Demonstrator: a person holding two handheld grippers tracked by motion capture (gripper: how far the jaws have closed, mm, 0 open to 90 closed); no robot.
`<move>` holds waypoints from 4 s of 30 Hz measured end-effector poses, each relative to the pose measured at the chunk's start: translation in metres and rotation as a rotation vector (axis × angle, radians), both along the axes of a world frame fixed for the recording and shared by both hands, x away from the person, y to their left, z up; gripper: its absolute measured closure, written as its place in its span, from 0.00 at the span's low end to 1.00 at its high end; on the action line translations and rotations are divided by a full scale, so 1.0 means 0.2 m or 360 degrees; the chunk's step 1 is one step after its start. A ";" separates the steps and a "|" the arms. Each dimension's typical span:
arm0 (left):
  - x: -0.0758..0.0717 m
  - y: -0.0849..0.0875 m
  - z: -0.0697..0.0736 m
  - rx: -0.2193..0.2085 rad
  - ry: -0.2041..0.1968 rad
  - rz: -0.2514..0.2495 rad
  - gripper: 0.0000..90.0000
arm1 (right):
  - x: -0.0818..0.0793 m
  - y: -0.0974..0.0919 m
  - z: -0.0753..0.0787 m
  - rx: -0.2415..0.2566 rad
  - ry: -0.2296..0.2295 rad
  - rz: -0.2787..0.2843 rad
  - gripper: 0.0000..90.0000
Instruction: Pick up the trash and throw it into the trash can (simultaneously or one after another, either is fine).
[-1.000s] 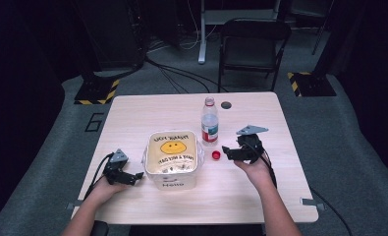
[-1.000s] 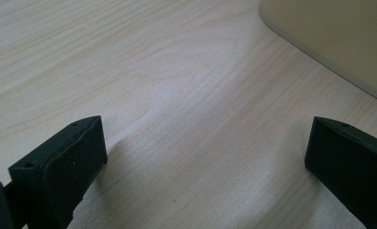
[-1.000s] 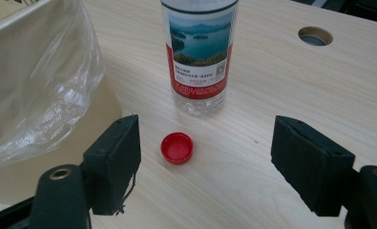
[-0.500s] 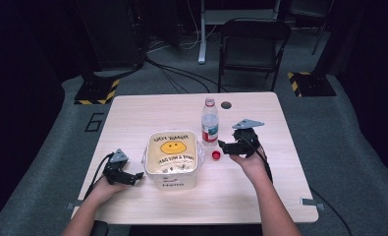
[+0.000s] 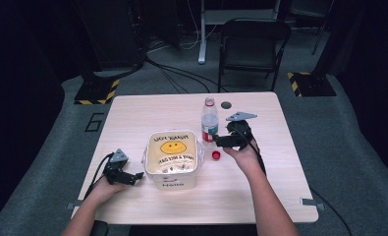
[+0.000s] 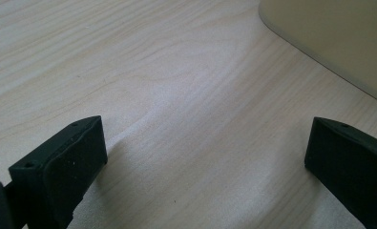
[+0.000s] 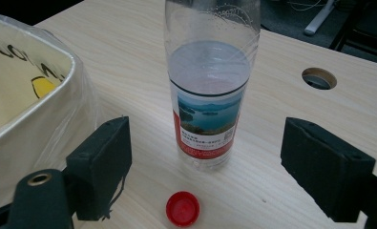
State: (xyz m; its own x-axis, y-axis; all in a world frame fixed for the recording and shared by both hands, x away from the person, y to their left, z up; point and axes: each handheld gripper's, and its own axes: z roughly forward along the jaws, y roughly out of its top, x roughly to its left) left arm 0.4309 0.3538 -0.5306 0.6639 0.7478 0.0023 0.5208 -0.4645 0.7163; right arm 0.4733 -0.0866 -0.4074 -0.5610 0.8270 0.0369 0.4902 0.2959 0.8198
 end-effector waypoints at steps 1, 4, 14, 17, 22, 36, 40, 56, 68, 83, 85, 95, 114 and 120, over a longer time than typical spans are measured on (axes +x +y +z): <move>0.00 0.00 0.00 -0.0001 -0.0001 -0.0001 0.00 | 0.01 0.01 0.00 -0.0007 -0.0001 -0.0003 0.18; 0.00 0.00 0.00 -0.0001 -0.0001 0.0000 0.00 | 0.03 0.02 0.00 -0.0005 -0.0003 0.0000 0.17; 0.00 0.00 0.00 -0.0004 0.0002 0.0000 0.00 | 0.08 0.06 -0.01 -0.0015 -0.0010 -0.0035 0.17; 0.00 0.00 0.00 -0.0003 0.0003 0.0000 0.00 | 0.10 0.08 -0.01 -0.0007 -0.0004 -0.0032 0.16; 0.00 0.00 0.00 0.0001 0.0001 -0.0002 0.00 | 0.12 0.10 -0.02 -0.0004 -0.0012 -0.0043 0.14; 0.00 0.00 0.00 0.0004 0.0006 -0.0005 0.00 | 0.18 0.13 -0.04 0.0029 0.0011 -0.0067 0.08; 0.00 0.00 0.00 0.0004 0.0007 -0.0005 0.00 | 0.20 0.16 -0.02 0.0028 0.0000 -0.0054 0.05; 0.00 0.00 0.00 0.0002 0.0002 -0.0004 0.00 | 0.27 0.21 -0.04 0.0008 0.0002 -0.0094 0.04; 0.00 0.00 0.00 -0.0001 0.0002 -0.0004 0.00 | 0.29 0.22 -0.05 0.0012 -0.0027 -0.0096 0.14; 0.00 0.00 0.00 -0.0006 0.0000 -0.0001 0.00 | 0.28 0.20 -0.04 -0.0033 -0.0017 -0.0036 0.31; 0.00 0.00 0.00 -0.0007 0.0000 0.0000 0.00 | 0.28 0.20 -0.04 -0.0038 -0.0025 -0.0026 0.31; 0.00 0.00 0.00 -0.0006 0.0001 0.0000 0.00 | 0.24 0.17 0.02 -0.0015 -0.0062 -0.0001 0.31; 0.00 0.00 0.00 -0.0006 0.0000 0.0000 0.00 | 0.16 0.13 0.19 0.0043 -0.0120 0.0087 0.31; 0.00 0.00 0.00 -0.0006 0.0000 0.0000 0.00 | 0.12 0.13 0.26 0.0051 -0.0152 0.0127 0.31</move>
